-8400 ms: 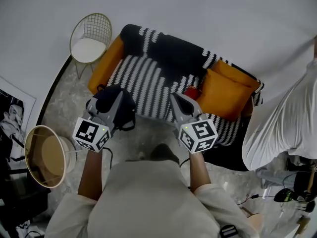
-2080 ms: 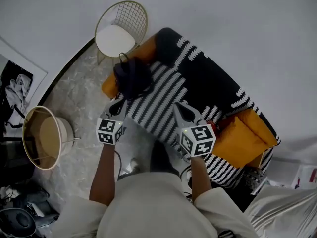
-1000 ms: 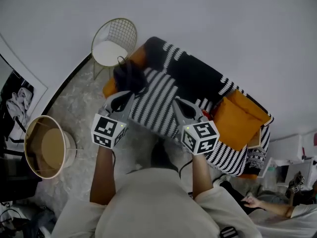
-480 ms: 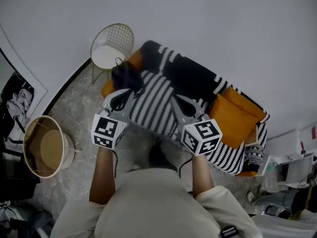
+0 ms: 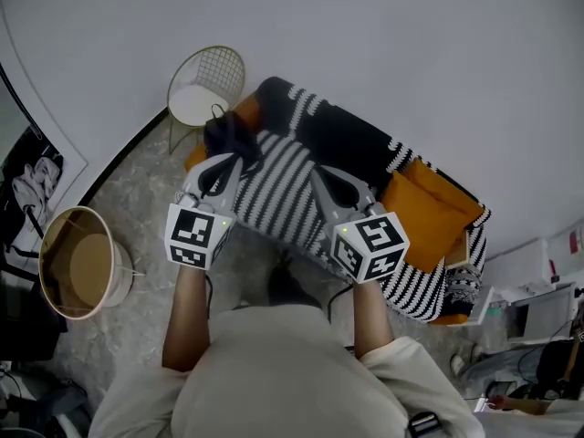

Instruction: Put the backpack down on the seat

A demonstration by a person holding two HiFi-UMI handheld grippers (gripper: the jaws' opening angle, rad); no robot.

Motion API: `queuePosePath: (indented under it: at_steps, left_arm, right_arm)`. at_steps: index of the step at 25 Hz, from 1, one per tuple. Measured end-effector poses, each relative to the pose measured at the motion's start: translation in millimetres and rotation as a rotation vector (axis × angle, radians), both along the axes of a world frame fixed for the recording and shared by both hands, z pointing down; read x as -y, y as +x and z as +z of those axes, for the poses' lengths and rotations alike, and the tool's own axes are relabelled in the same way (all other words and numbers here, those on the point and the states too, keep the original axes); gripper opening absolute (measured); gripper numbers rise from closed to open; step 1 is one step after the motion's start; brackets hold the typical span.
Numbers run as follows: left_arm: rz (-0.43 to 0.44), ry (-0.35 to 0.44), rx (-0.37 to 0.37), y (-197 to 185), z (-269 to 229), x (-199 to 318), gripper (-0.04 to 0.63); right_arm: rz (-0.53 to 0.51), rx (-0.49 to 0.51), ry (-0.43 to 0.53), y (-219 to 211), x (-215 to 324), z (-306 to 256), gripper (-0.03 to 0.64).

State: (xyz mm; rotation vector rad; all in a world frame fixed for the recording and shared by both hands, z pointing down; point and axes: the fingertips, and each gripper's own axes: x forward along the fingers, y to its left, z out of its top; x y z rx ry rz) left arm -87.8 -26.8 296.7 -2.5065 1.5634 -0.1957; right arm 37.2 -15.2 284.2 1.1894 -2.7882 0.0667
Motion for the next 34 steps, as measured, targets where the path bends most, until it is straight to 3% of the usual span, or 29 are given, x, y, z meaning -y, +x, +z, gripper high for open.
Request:
queuePosePath:
  at_steps: [8,13,20,23,29,34]
  left_arm:
    - [-0.01,0.112,-0.003,17,-30,-31,0.003]
    - [0.009,0.107,0.006,25,-27,-40,0.003]
    - [0.057,0.089,-0.113,32,-33,-50,0.003]
    - [0.12,0.078,-0.173,40,-36,-56,0.003]
    - [0.114,0.096,-0.097,51,-35,-58,0.003]
    - [0.086,0.069,-0.088,43,-26,-52,0.003]
  right_arm:
    - [0.015,0.003,0.004,17,-24,-5,0.006]
    - [0.039,-0.01,0.005,28,-27,-1,0.006]
    - [0.035,0.007,0.006,30,-34,-3,0.006]
    - [0.031,0.015,0.009,31,-36,-6,0.006]
    - [0.023,0.014,0.012,30,-36,-5,0.006]
    - [0.025,0.007,-0.012,27,-30,7,0.006]
